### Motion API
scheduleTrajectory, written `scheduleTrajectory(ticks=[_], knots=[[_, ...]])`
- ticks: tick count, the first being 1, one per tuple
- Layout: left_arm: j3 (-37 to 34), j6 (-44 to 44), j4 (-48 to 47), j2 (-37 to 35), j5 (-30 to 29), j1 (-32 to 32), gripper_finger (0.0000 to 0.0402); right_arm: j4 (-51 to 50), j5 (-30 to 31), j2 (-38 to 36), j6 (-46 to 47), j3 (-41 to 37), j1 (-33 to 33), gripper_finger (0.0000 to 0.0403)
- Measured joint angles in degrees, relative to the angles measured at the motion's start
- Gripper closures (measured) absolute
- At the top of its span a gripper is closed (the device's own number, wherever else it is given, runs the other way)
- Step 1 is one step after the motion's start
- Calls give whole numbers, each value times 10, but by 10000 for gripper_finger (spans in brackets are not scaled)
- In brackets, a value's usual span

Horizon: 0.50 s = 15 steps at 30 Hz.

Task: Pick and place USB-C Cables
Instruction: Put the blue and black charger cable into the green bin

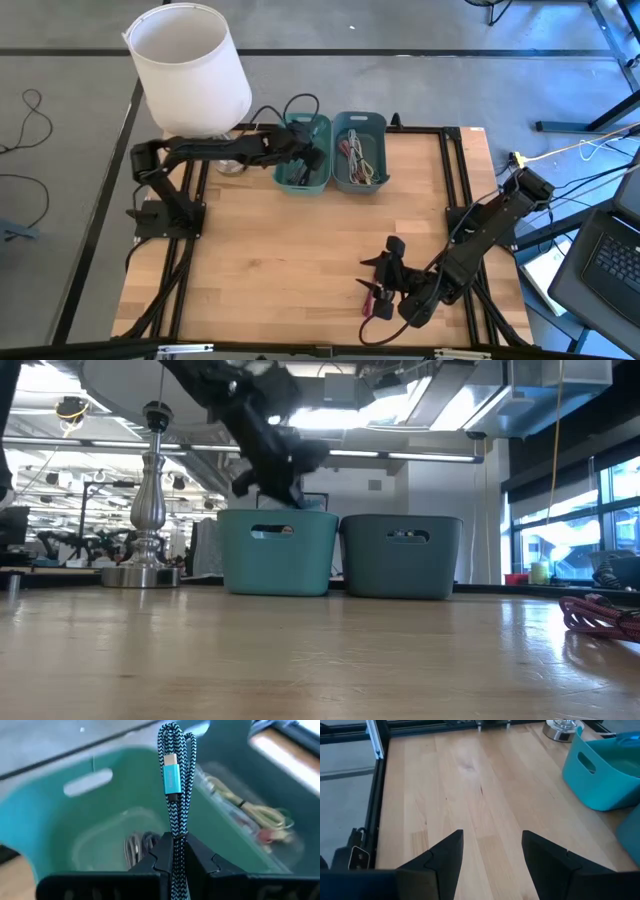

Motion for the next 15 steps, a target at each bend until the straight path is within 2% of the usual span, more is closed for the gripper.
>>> scheduleTrajectory(ticks=[8,15], knots=[[0,-22,-4,78,32,22,383,0,-19,9,14,0,0,198],[0,-40,-10,111,62,37,383,0,-20,9,16,0,0,198]])
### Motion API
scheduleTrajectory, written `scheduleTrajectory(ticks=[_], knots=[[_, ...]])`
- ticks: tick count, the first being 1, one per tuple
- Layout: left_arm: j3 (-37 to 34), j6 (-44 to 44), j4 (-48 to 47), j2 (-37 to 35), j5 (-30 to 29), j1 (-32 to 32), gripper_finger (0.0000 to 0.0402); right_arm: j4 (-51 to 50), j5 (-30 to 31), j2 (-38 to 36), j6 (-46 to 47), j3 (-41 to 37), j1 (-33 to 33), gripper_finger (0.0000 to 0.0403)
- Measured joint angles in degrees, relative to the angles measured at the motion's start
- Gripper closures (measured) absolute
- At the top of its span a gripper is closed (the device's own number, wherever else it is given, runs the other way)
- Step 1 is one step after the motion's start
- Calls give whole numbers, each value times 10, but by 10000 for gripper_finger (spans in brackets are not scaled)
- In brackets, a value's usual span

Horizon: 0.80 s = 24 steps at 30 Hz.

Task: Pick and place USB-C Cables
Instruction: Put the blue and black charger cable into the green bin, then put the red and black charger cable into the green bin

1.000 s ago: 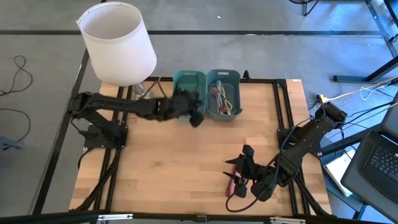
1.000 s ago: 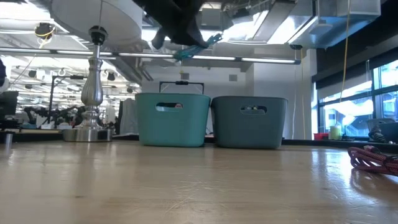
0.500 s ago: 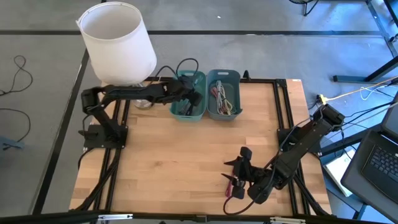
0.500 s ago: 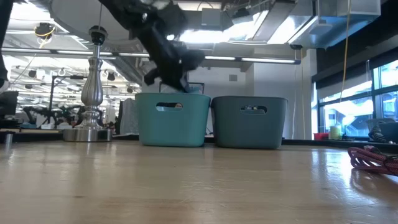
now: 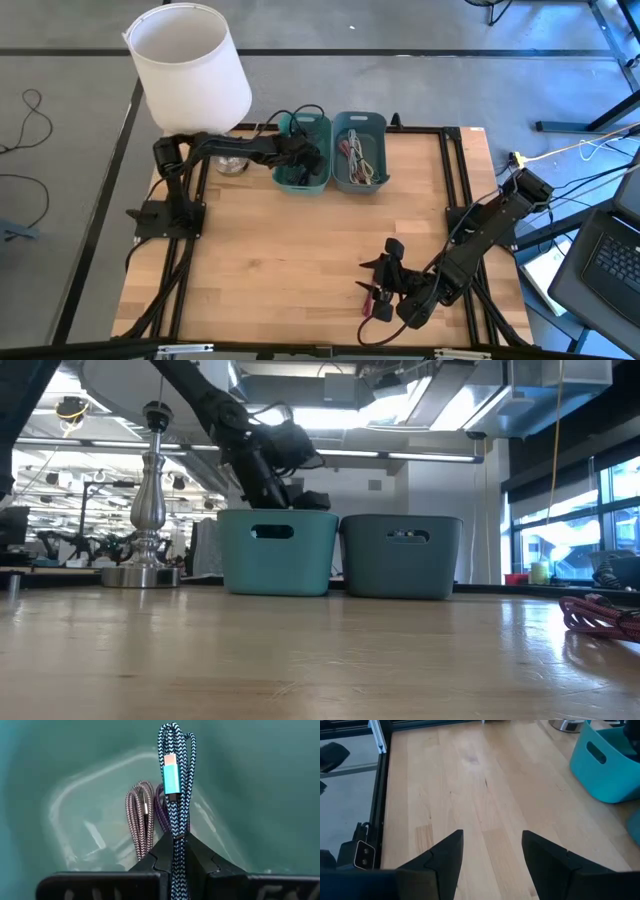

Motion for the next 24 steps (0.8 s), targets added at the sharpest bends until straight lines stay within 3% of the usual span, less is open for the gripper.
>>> scheduleTrajectory(ticks=[14,24], knots=[[0,-15,-6,11,15,4,379,0,-1,0,1,0,0,198],[0,-8,-3,11,24,4,261,0,-2,0,2,0,0,198]])
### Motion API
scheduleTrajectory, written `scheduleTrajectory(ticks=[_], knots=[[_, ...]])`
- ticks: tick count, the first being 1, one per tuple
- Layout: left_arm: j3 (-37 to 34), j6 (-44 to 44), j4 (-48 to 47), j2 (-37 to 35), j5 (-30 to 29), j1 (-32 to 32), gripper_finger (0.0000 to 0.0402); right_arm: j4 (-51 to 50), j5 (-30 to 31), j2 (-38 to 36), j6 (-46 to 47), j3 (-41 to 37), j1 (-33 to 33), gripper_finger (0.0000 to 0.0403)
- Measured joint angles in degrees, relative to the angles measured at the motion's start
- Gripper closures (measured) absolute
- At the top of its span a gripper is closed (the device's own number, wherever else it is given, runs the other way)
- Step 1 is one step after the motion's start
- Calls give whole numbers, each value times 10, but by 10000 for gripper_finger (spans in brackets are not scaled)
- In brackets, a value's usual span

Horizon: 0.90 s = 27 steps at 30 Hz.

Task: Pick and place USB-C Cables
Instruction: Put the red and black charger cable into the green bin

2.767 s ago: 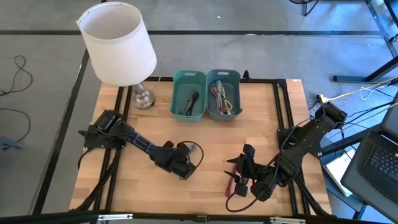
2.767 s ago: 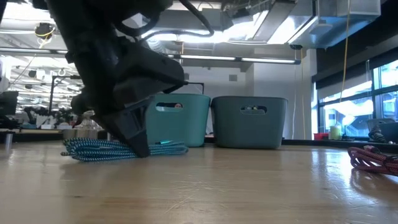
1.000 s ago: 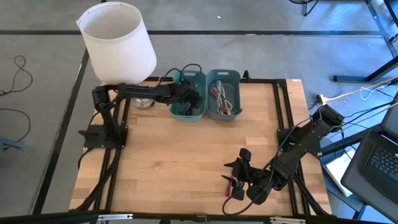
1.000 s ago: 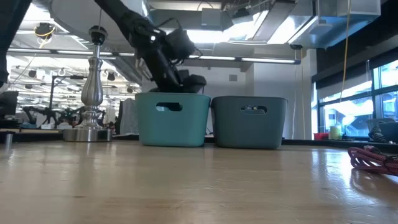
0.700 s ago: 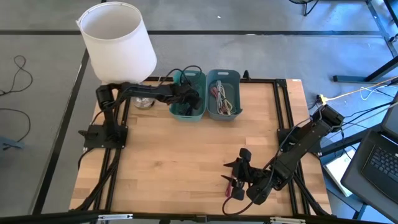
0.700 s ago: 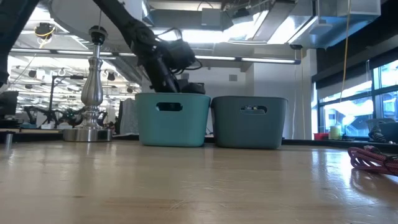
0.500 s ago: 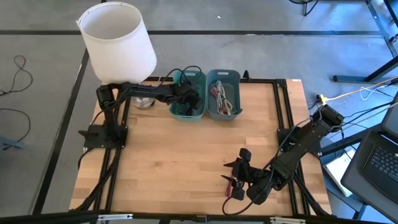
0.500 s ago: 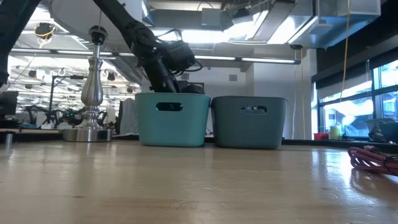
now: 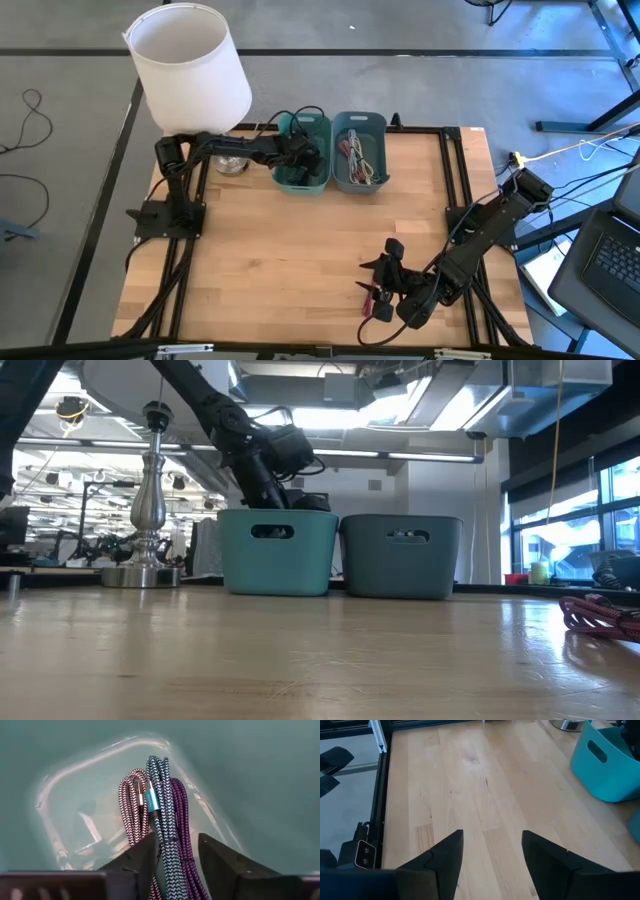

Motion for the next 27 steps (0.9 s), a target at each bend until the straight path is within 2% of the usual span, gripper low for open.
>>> scheduleTrajectory(ticks=[6,15,23,27], knots=[[0,-1,21,-16,4,-2,223,0,0,0,0,0,0,198],[0,26,111,-84,19,-37,226,0,0,0,-2,0,0,198],[0,40,254,-124,90,-125,229,2,0,0,-2,0,0,198],[0,39,259,-118,130,-206,229,2,-11,0,-2,0,0,198]])
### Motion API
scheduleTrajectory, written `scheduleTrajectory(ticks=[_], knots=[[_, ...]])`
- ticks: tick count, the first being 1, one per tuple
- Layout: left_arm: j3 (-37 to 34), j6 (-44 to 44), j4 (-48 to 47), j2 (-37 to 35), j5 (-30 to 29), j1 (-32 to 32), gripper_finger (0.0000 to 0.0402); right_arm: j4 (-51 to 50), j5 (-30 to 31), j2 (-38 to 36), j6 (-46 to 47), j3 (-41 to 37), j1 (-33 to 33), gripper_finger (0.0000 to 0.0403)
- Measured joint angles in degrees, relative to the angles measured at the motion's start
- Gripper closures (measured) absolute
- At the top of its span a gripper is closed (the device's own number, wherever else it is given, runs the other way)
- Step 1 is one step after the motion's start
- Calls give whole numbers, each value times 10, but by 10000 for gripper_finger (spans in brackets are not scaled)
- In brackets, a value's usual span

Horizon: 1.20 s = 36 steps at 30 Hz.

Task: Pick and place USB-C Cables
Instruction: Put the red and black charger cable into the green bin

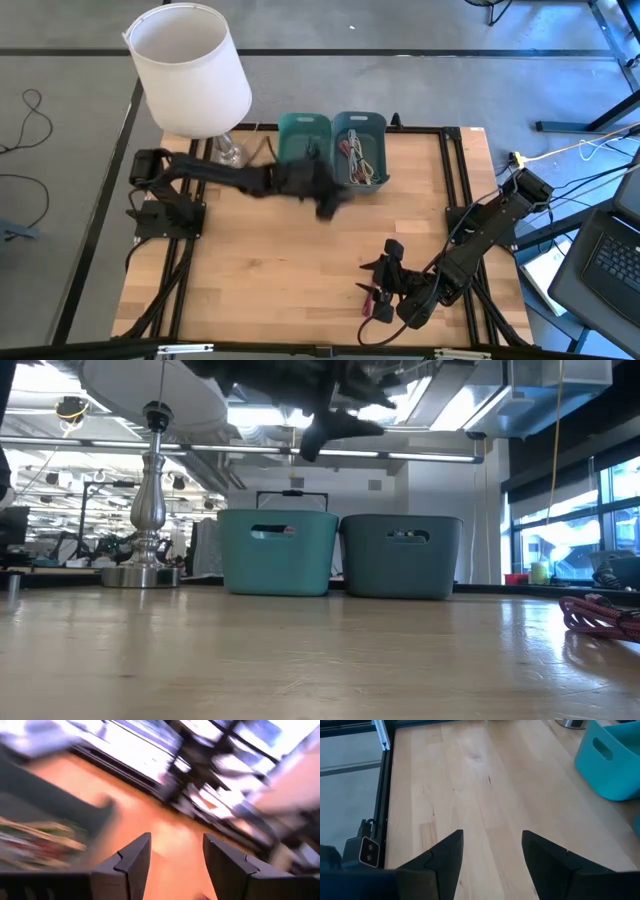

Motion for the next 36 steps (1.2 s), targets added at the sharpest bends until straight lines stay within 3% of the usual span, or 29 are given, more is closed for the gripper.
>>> scheduleTrajectory(ticks=[4,9,12,17,19,23,25,33,36], knots=[[-1,0,2,21,3,-93,229,-4,-4,0,-1,0,0,198],[0,-10,-3,40,-78,-192,229,-9,-4,0,-2,0,1,198],[0,-28,-1,51,-128,-228,229,-10,-4,0,-1,0,1,198],[0,-45,-8,64,-120,-262,231,-18,-5,0,14,0,1,198],[0,-40,-7,64,-105,-276,231,-54,-48,-1,61,0,1,198],[0,8,-5,52,-114,-310,231,-163,-222,2,224,0,1,198],[0,48,-4,42,-130,-327,231,-202,-277,11,258,0,5,198],[0,174,-10,31,-247,-374,231,-188,-336,58,241,0,19,198],[0,180,-21,31,-294,-380,231,-189,-330,89,319,0,10,198]])
